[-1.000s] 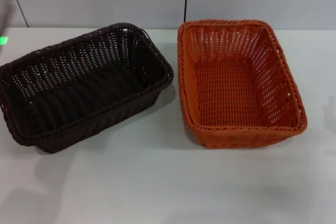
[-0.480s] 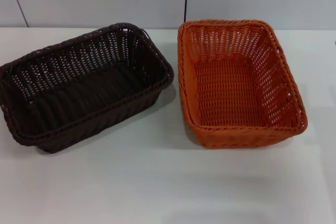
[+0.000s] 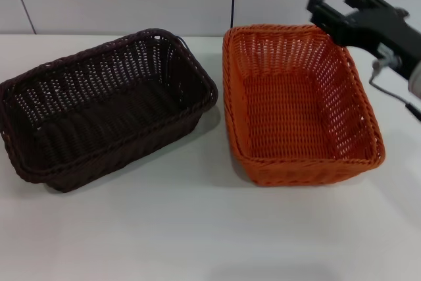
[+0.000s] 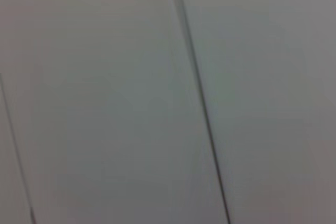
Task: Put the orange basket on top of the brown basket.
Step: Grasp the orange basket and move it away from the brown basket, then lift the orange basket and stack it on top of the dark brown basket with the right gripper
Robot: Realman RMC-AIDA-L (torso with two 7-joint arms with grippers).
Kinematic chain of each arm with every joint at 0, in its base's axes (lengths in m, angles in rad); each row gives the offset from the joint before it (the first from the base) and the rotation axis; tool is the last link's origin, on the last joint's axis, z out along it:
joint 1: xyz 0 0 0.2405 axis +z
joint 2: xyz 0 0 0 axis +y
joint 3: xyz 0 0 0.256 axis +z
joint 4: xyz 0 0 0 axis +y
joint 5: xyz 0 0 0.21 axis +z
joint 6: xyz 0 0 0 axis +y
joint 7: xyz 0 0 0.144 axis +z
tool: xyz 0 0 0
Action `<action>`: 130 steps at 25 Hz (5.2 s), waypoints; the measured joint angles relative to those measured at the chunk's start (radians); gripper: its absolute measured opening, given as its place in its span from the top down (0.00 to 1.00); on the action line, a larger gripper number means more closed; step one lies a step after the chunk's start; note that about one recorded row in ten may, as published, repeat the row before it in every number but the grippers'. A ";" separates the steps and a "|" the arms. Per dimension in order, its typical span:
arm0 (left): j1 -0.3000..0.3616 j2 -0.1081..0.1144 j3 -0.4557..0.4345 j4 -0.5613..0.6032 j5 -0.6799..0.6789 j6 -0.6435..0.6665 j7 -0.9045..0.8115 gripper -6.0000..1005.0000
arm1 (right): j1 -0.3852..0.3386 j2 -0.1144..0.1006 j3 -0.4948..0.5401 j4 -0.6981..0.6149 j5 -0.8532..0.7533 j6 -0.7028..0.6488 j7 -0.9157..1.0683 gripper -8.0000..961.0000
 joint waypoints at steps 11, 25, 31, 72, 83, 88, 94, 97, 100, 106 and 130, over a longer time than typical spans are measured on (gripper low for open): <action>-0.022 -0.003 -0.004 0.083 -0.005 -0.039 0.003 0.36 | 0.210 0.200 0.640 -0.325 -0.047 -1.509 -0.411 0.28; -0.040 -0.008 -0.009 0.103 -0.009 -0.050 -0.006 0.36 | 0.413 0.215 0.695 -0.141 -0.231 -1.794 -0.578 0.28; -0.040 -0.008 -0.003 0.103 -0.009 -0.050 -0.008 0.36 | 0.435 0.216 0.655 -0.062 -0.238 -1.727 -0.594 0.28; -0.045 -0.004 0.018 0.109 -0.008 -0.041 -0.010 0.36 | 0.484 0.222 0.476 0.042 -0.385 -1.517 -0.457 0.78; -0.045 -0.002 0.014 0.112 -0.007 -0.039 -0.009 0.36 | 0.485 0.221 0.379 -0.229 -0.528 -1.519 -0.455 0.84; -0.052 -0.002 0.014 0.143 -0.008 -0.043 -0.010 0.36 | 0.512 0.221 0.315 -0.276 -0.560 -1.493 -0.553 0.84; -0.051 -0.006 0.016 0.147 -0.008 -0.043 -0.010 0.36 | 0.499 0.222 0.220 -0.317 -0.561 -1.427 -0.883 0.84; -0.047 -0.008 0.019 0.144 -0.008 -0.038 -0.009 0.36 | 0.472 0.222 0.208 -0.340 -0.558 -1.360 -1.062 0.84; -0.045 -0.008 0.021 0.142 -0.008 -0.037 -0.008 0.36 | 0.436 0.222 0.202 -0.339 -0.550 -1.275 -1.243 0.84; -0.041 -0.014 0.034 0.141 -0.009 -0.036 -0.010 0.36 | 0.417 0.222 0.170 -0.236 -0.527 -1.114 -1.477 0.84; -0.044 -0.016 0.157 0.113 -0.149 -0.035 -0.013 0.37 | 0.378 0.177 0.079 -0.004 -0.433 -0.698 -1.804 0.84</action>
